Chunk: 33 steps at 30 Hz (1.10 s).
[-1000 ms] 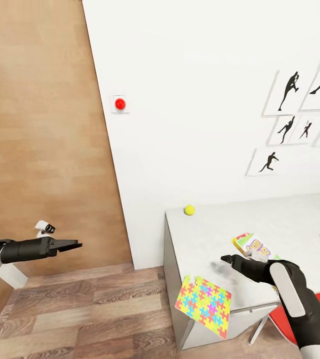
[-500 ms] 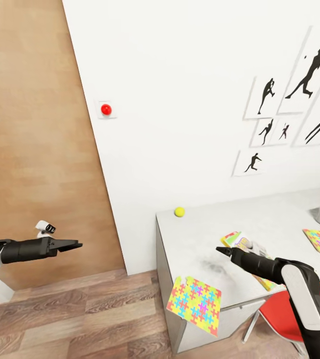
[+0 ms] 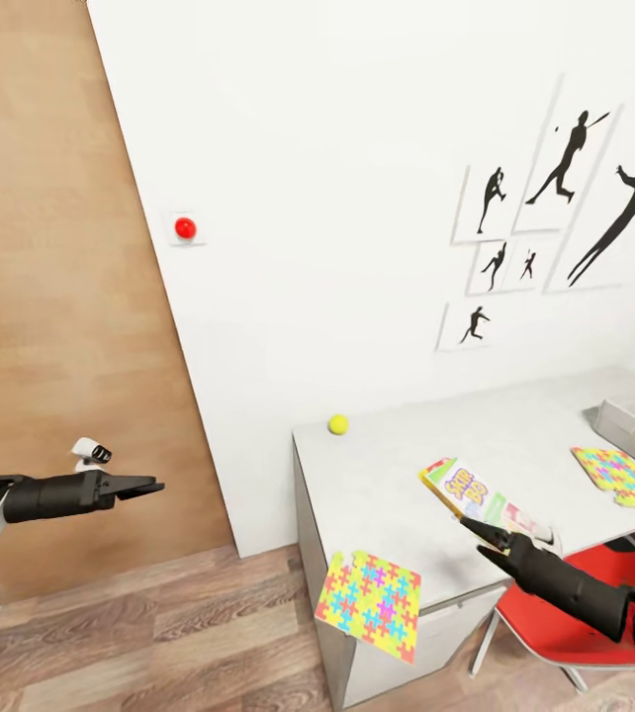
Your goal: Put all the toys in the child's room - the three board games (two on the bed and one on the table), the two jigsaw puzzles on the table, and the tennis ball on the table - inside the toy box on the table in the child's room.
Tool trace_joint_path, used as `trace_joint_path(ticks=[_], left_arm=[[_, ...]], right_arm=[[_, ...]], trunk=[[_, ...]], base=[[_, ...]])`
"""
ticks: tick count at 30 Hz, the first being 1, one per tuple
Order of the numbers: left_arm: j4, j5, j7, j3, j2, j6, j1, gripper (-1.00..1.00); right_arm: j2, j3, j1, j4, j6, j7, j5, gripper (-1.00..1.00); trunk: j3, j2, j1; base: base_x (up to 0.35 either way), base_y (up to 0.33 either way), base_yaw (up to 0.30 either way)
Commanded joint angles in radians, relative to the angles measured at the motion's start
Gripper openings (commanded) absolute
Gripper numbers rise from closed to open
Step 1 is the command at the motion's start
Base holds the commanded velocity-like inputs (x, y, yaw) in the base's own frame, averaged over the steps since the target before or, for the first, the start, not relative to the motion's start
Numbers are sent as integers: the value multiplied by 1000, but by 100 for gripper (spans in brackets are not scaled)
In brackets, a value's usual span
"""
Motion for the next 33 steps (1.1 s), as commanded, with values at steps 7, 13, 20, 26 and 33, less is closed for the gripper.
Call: trace_joint_path(ticks=[7,13,20,26,33], left_arm=[[0,0,-3,-5,-3,11,-1,100],[0,-2,-3,-8,-5,11,-1,100],[1,-2,-3,-10,-16,12,-1,100],[1,-7,-3,-10,-38,13,-1,100],[3,-14,14,-10,-49,14,-1,100]], right_arm=[[0,-96,126,5,-95,258,10,100],[-3,-116,210,7,-216,442,12,100],[-5,-124,242,4,-266,578,12,100],[-6,-128,251,3,-278,642,12,100],[-5,-130,254,3,-283,662,11,100]], trunk=[[9,-2,1],[17,-2,1],[21,-2,1],[22,-2,1],[23,-2,1]], base=[[0,0,-127],[0,0,-108],[0,0,-41],[0,-8,-11],[0,-172,-3]])
